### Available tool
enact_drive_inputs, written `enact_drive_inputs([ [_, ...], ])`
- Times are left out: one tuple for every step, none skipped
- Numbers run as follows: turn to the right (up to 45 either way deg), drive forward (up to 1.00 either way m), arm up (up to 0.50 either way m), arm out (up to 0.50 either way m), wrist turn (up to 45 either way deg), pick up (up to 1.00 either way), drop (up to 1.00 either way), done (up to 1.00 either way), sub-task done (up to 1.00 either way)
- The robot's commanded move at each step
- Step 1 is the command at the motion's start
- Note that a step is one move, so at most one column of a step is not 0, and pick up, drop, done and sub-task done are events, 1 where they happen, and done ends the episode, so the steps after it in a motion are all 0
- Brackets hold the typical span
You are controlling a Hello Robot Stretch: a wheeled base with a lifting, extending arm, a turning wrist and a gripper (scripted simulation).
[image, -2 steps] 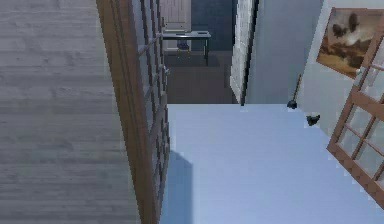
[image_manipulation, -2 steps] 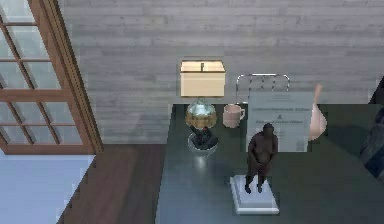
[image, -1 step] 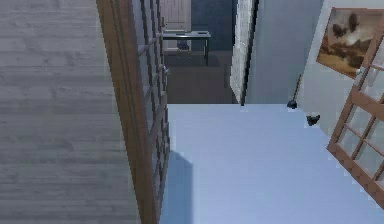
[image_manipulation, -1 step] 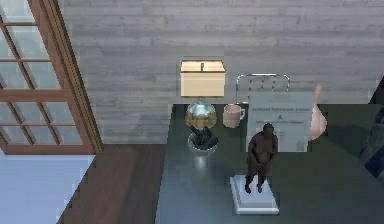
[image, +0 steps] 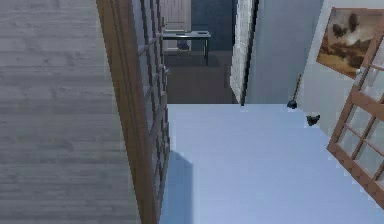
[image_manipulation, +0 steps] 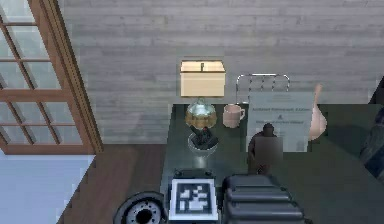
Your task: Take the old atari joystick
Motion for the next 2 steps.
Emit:
enact_drive_inputs([
  [0.0, 0.00, 0.00, 0.40, 0.0, 0.00, 0.00, 0.00, 0.00],
  [0.0, 0.00, 0.00, 0.00, 45.0, 0.00, 0.00, 0.00, 0.00],
])
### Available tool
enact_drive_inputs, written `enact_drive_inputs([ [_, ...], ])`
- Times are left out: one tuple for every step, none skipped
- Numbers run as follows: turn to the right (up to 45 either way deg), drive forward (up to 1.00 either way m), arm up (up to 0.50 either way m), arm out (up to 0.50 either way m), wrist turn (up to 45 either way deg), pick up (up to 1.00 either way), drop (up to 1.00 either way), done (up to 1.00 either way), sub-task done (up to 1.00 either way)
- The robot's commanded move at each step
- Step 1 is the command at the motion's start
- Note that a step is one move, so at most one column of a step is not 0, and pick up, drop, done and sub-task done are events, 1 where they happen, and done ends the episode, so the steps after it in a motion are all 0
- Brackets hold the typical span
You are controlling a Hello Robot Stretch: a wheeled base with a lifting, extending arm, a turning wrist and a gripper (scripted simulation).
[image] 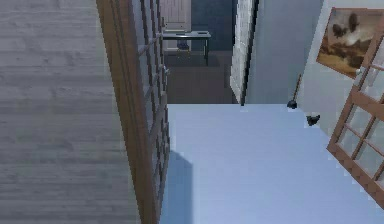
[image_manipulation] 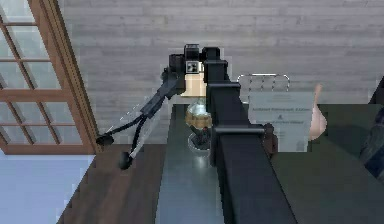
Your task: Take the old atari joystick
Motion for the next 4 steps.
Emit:
enact_drive_inputs([
  [0.0, 0.00, 0.00, 0.00, 45.0, 0.00, 0.00, 0.00, 0.00],
  [0.0, 0.00, 0.00, 0.00, 45.0, 0.00, 0.00, 0.00, 0.00],
  [0.0, 0.00, 0.00, 0.00, 45.0, 0.00, 0.00, 0.00, 0.00],
  [0.0, 0.00, 0.00, 0.00, 18.0, 0.00, 0.00, 0.00, 0.00],
])
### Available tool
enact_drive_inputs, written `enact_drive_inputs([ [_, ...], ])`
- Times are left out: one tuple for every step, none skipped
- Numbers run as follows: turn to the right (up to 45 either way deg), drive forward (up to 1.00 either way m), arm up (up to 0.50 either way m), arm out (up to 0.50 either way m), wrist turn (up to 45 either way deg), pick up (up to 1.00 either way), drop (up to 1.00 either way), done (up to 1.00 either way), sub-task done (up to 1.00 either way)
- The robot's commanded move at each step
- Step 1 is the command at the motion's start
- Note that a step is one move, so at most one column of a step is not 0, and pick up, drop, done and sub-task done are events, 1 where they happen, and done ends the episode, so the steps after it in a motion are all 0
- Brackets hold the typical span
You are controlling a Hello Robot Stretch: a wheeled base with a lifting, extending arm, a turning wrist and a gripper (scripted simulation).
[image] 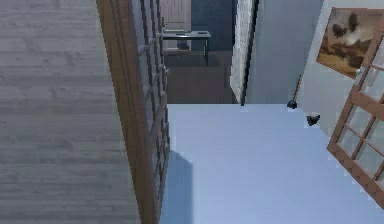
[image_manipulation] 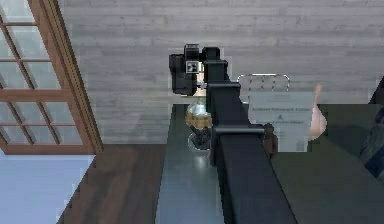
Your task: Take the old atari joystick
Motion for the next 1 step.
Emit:
enact_drive_inputs([
  [0.0, 0.00, -0.28, 0.00, 0.0, 0.00, 0.00, 0.00, 0.00],
])
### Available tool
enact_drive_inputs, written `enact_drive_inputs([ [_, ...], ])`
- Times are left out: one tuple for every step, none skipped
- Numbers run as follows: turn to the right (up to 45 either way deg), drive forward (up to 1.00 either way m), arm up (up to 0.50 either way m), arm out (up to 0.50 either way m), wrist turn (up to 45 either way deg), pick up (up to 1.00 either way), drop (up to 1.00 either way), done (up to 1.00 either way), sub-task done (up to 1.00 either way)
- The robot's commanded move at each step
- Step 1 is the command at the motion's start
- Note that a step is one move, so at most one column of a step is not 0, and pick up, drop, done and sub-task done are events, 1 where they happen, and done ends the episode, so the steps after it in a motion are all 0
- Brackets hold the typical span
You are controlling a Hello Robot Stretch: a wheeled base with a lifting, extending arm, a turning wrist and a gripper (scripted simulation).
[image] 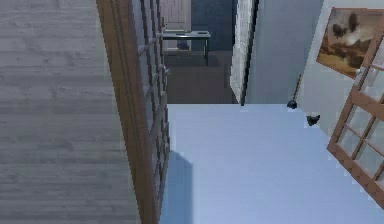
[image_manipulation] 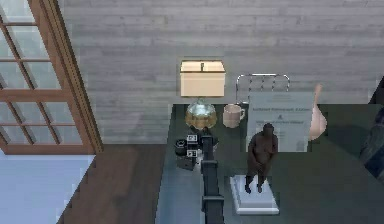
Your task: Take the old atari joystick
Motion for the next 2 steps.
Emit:
enact_drive_inputs([
  [0.0, 0.00, 0.00, 0.00, 0.0, 1.00, 0.00, 0.00, 0.00],
  [0.0, 0.00, 0.10, 0.00, 0.0, 0.00, 0.00, 0.00, 0.00],
])
